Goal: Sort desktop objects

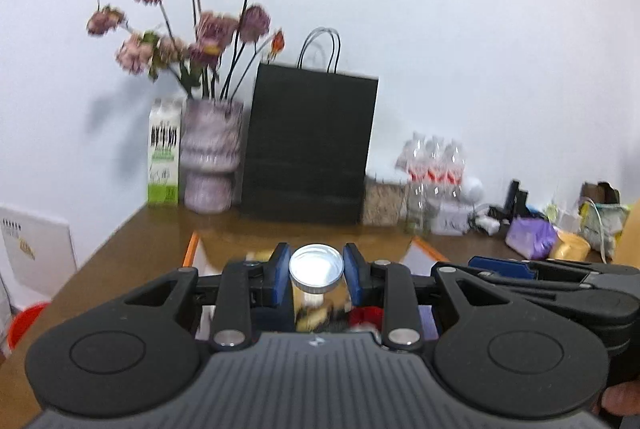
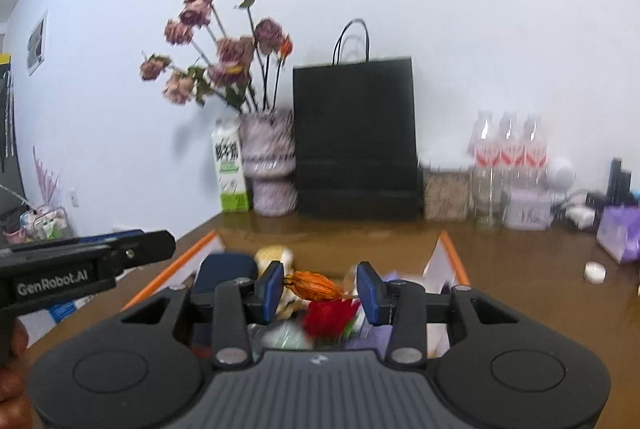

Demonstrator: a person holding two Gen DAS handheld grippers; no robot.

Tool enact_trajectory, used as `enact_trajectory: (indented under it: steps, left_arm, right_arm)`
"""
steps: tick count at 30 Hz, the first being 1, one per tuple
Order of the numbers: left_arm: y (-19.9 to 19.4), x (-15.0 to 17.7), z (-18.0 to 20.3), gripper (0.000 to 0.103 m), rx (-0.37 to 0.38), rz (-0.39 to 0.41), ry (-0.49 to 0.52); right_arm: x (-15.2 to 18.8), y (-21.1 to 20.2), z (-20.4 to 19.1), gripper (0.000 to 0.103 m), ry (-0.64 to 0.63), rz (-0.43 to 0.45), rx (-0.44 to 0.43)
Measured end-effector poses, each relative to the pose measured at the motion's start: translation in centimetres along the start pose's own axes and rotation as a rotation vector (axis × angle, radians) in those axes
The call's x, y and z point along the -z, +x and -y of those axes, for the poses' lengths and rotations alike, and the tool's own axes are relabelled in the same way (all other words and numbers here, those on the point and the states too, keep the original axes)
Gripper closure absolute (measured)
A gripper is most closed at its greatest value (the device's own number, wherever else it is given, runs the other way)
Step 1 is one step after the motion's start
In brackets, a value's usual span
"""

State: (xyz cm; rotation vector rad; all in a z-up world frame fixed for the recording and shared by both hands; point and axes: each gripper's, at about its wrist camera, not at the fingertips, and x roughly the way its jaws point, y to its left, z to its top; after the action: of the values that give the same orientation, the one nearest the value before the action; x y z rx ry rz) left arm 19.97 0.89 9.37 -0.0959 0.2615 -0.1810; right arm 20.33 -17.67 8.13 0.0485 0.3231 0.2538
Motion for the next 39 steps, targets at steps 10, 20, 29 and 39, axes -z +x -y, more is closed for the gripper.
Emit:
enact_trajectory:
  steps: [10, 20, 29, 39]
  left_arm:
    - [7.6, 0.5, 0.0, 0.073, -0.103, -0.003, -0.061]
    - [10.0, 3.2, 0.2, 0.073, -0.172, -0.079, 0.025]
    - [8.3, 3.3, 0.2, 0.000, -0.284, 0.017, 0.037]
    - [7.6, 2.9, 0.3, 0.000, -0.274, 0.038, 0.040]
  right_arm:
    - [-0.7, 6.8, 2.1, 0.064, -0.013, 0.052, 0.018]
    - [1.6, 8.8, 2.0, 0.064, -0.049, -0.032, 0.013]
    - [1.9, 7.8, 3.3, 0.000, 0.018, -0.005, 0.109]
    - [1.8, 6.5, 3.4, 0.000, 0.041, 0.033, 0.078]
